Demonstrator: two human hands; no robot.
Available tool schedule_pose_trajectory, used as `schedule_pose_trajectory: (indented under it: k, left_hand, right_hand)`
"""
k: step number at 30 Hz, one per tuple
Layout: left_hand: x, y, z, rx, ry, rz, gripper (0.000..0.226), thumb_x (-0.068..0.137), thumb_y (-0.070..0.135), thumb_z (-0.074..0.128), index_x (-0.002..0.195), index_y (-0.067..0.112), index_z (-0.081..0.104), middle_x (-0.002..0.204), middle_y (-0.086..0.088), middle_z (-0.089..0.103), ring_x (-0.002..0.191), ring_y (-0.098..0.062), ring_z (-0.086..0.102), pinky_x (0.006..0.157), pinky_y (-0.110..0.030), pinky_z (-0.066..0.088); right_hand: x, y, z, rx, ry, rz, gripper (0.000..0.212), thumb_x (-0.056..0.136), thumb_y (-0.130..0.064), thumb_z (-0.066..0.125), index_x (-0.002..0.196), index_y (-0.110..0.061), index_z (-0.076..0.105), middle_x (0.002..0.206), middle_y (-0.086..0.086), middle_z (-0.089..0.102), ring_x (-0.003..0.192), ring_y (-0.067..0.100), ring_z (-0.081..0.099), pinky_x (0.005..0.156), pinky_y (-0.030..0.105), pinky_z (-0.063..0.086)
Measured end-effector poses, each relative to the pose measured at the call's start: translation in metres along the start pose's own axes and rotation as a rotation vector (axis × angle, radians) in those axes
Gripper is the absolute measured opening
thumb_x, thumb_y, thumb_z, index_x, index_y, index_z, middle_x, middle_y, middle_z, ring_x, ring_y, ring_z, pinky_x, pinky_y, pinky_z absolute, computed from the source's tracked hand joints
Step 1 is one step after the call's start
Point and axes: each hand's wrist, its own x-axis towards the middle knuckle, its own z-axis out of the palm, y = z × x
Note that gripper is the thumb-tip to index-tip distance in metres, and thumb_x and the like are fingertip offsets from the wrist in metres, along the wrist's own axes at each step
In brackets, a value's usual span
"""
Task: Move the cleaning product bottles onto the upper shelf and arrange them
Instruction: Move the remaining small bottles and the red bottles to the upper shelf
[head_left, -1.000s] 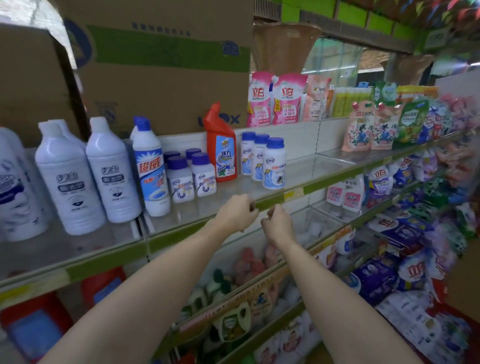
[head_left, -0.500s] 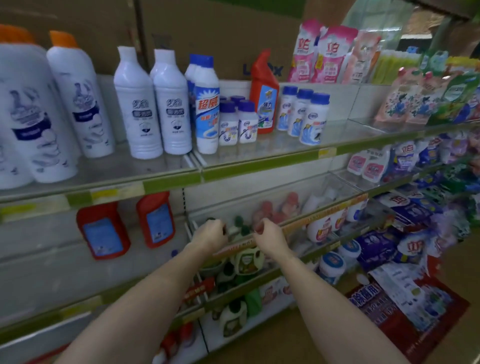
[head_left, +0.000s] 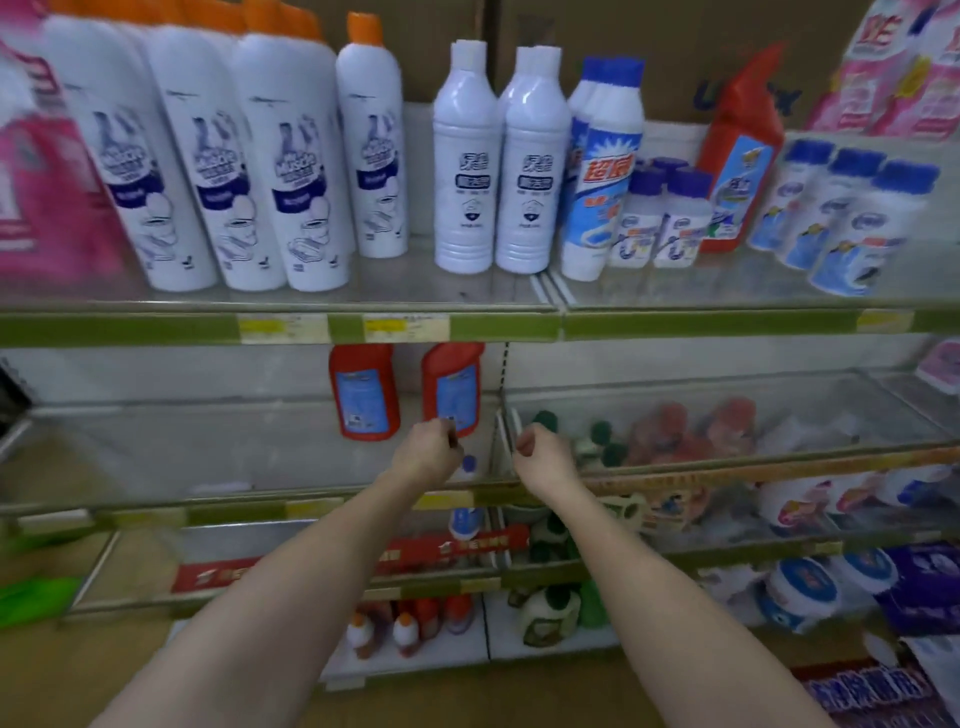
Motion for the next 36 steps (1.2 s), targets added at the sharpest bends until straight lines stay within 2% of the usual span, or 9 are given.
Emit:
schedule_pose_trajectory:
  k: [6,9,14,16,21,24,29,32,36]
  left_hand:
    - [0.025,-0.022,-0.006,-0.081,0.04,-0.126,0.019,0.096,0.018,0.058,0.108,0.008,0.068,0.106,-0.012,0.072,0.097,-0.03,0.067,0.072,-0.032,0.047]
    - [0.047,-0.026,-0.006,-0.174,0.073,-0.207,0.032,0.093,0.021,0.066,0.12,0.005,0.06,0.115,-0.014,0.067,0.1,-0.029,0.063,0.082,-0.034,0.049]
    - [0.075,-0.026,-0.002,-0.333,0.109,-0.293,0.058,0.091,0.024,0.072,0.14,0.007,0.045,0.13,-0.012,0.058,0.118,-0.032,0.058,0.094,-0.036,0.046]
    - [0.083,-0.024,0.001,-0.374,0.13,-0.296,0.062,0.09,0.025,0.073,0.143,0.01,0.043,0.131,-0.011,0.059,0.12,-0.031,0.058,0.096,-0.037,0.046]
    - [0.108,-0.024,0.002,-0.453,0.17,-0.338,0.062,0.087,0.015,0.074,0.141,0.013,0.043,0.128,-0.007,0.06,0.12,-0.03,0.059,0.1,-0.041,0.05]
    - [0.119,-0.019,-0.003,-0.49,0.207,-0.35,0.07,0.084,0.011,0.077,0.143,0.012,0.039,0.124,-0.008,0.061,0.113,-0.031,0.061,0.092,-0.042,0.053]
    - [0.122,-0.002,-0.013,-0.594,0.198,-0.294,0.058,0.082,-0.002,0.077,0.133,0.003,0.048,0.117,-0.002,0.055,0.102,-0.014,0.052,0.064,-0.009,0.048]
    - [0.117,0.001,-0.013,-0.73,0.232,-0.241,0.049,0.079,-0.003,0.079,0.121,0.004,0.056,0.116,-0.003,0.061,0.095,-0.009,0.059,0.072,-0.015,0.055]
    - [0.113,0.002,-0.015,-0.729,0.229,-0.22,0.05,0.077,-0.002,0.082,0.118,0.008,0.056,0.112,0.002,0.061,0.102,-0.012,0.058,0.063,-0.009,0.051]
  right_hand:
    - [0.041,-0.013,0.017,0.069,-0.091,-0.033,0.016,0.098,-0.011,0.059,0.113,-0.013,0.062,0.112,0.005,0.066,0.103,0.02,0.061,0.087,0.031,0.049]
    - [0.059,-0.016,0.02,0.108,-0.125,-0.046,0.018,0.098,-0.009,0.058,0.114,-0.017,0.06,0.113,0.0,0.064,0.109,0.02,0.061,0.091,0.032,0.05]
    - [0.089,-0.014,0.021,0.16,-0.226,-0.145,0.019,0.101,-0.022,0.059,0.12,-0.021,0.061,0.117,-0.006,0.065,0.102,0.009,0.059,0.081,0.022,0.043]
    - [0.099,-0.013,0.02,0.163,-0.251,-0.158,0.023,0.101,-0.026,0.059,0.123,-0.022,0.061,0.122,-0.007,0.065,0.099,0.006,0.057,0.074,0.018,0.039]
    - [0.122,-0.01,0.02,0.208,-0.29,-0.18,0.025,0.099,-0.019,0.063,0.124,-0.017,0.059,0.125,-0.001,0.064,0.105,0.009,0.057,0.083,0.023,0.041]
    - [0.137,-0.011,0.026,0.213,-0.291,-0.191,0.027,0.096,-0.018,0.067,0.122,-0.017,0.057,0.126,0.0,0.064,0.111,0.014,0.062,0.085,0.026,0.047]
    - [0.162,-0.023,0.032,0.164,-0.333,-0.222,0.042,0.091,-0.011,0.068,0.131,-0.017,0.056,0.132,0.004,0.064,0.12,0.024,0.062,0.095,0.036,0.051]
    - [0.174,-0.03,0.037,0.139,-0.379,-0.184,0.035,0.091,-0.011,0.066,0.125,-0.015,0.06,0.124,0.008,0.067,0.113,0.025,0.065,0.092,0.038,0.055]
    - [0.181,-0.026,0.042,0.129,-0.422,-0.18,0.039,0.089,-0.01,0.066,0.127,-0.015,0.062,0.125,0.008,0.067,0.114,0.026,0.064,0.097,0.041,0.054]
